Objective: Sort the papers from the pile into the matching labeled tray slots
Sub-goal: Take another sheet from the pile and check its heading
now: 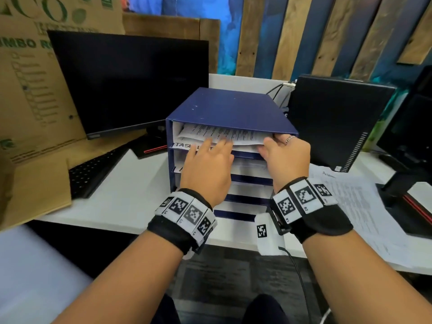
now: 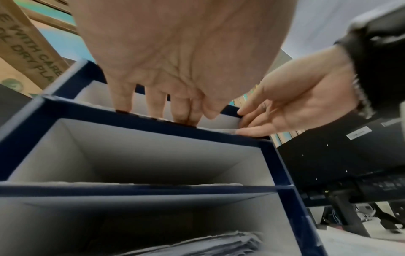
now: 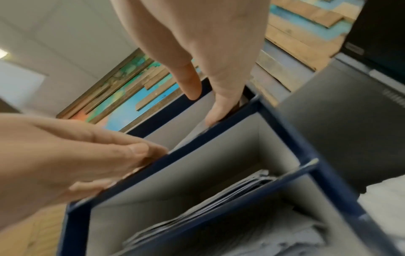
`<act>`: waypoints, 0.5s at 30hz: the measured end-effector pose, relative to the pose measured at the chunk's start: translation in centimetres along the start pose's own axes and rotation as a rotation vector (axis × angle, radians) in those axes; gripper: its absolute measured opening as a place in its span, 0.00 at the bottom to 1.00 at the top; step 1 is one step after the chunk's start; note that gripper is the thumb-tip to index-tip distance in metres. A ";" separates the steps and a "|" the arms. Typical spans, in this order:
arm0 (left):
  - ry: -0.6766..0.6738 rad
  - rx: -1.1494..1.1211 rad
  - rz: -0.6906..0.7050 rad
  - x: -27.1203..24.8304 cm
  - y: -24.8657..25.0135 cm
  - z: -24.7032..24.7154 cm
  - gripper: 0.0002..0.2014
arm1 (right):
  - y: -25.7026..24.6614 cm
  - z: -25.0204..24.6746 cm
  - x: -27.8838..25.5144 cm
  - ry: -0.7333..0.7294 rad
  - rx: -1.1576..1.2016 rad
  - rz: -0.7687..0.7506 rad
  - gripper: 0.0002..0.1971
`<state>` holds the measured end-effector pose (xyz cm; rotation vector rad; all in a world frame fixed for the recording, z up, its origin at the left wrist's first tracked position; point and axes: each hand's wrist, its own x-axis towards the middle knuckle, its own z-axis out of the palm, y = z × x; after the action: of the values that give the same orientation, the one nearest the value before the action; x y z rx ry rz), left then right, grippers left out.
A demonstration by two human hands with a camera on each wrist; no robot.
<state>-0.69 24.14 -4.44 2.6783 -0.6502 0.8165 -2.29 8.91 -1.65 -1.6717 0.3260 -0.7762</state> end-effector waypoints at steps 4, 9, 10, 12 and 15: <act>-0.108 0.092 0.021 1.6 0.1 0.8 0.22 | -0.6 -1.7 -2.1 0.030 -0.441 -0.262 0.13; -0.162 0.117 -0.048 2.6 0.9 0.6 0.24 | 0.0 -0.2 -2.1 -0.242 -0.798 -0.469 0.19; -0.156 0.133 -0.060 2.6 0.7 0.6 0.24 | 0.3 0.2 -1.7 -0.284 -0.894 -0.491 0.21; -0.162 0.167 -0.079 2.4 0.1 0.7 0.25 | 0.8 0.8 -1.1 -0.331 -1.070 -0.520 0.26; -0.187 0.161 -0.115 3.0 -0.5 0.6 0.26 | 0.9 1.4 -0.1 -0.372 -1.147 -0.471 0.29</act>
<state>2.02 23.32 -3.25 2.9324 -0.4840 0.6169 -1.31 9.80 -2.60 -3.0001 0.0911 -0.6034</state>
